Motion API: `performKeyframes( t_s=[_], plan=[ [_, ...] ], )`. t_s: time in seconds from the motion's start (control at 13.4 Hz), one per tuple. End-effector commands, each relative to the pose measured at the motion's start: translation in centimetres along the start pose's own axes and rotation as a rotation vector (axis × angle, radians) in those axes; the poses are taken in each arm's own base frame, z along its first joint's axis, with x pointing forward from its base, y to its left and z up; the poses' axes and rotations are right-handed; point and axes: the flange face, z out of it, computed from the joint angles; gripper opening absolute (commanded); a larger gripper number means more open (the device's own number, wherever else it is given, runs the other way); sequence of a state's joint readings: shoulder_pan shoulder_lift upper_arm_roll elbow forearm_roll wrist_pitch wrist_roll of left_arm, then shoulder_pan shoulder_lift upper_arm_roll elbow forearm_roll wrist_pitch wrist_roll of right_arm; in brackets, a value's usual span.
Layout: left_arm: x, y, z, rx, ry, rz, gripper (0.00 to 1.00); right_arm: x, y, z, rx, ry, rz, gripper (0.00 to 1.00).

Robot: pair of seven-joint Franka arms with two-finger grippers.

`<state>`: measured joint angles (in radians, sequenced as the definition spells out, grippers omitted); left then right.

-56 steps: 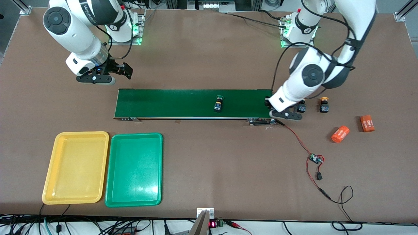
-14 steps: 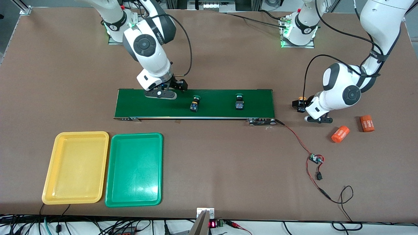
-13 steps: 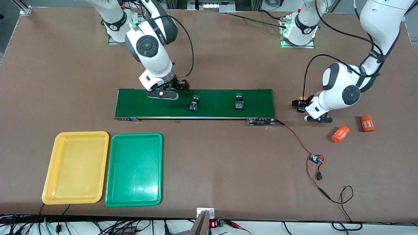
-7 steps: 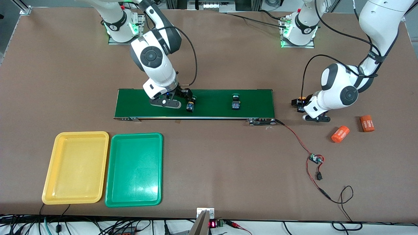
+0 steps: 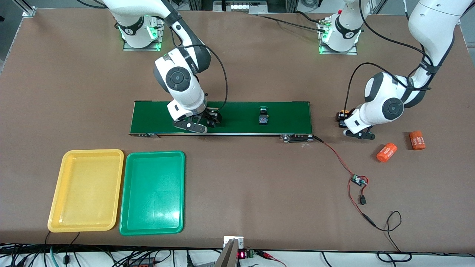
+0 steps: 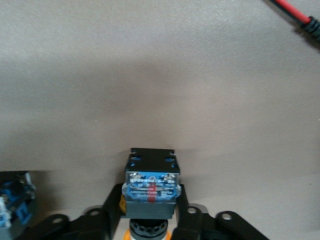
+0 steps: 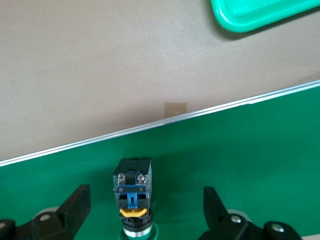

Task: Sort buttons by color to trays
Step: 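Grasp a belt button with the right gripper while the left grasps another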

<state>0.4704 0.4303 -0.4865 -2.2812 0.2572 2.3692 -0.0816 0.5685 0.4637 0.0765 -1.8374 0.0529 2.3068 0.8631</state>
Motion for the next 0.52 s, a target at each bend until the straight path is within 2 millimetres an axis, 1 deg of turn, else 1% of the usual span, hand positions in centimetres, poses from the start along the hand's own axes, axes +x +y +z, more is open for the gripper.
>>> performKeyframes(
  t_s=[0.0, 0.07, 0.15, 0.22, 0.37, 0.45],
  plan=[
    [0.2, -0.4, -0.5, 0.024, 0.018, 0.047, 0.12, -0.7, -1.0, 1.6, -0.031, 0.007, -0.038, 0.93],
    [0.3, -0.4, -0.7, 0.026, 0.022, 0.045, 0.09, -0.8, -0.9, 2.2, -0.058, 0.024, -0.072, 0.77],
    [0.3, -0.4, -1.0, 0.028, 0.026, 0.044, 0.05, -0.6, -0.8, 2.2, -0.063, 0.03, -0.076, 0.57],
    [0.4, -0.4, -1.2, 0.029, 0.03, 0.032, 0.05, -0.6, -0.8, 2.2, -0.064, 0.032, -0.085, 0.47],
    [0.9, 0.0, -2.6, 0.035, 0.059, 0.03, 0.04, -0.6, -0.7, 2.4, -0.068, 0.031, -0.108, 0.34],
    [1.0, 0.5, -3.1, 0.038, 0.068, 0.04, 0.03, -0.6, -0.6, 2.5, -0.073, 0.026, -0.132, 0.25]
  ],
)
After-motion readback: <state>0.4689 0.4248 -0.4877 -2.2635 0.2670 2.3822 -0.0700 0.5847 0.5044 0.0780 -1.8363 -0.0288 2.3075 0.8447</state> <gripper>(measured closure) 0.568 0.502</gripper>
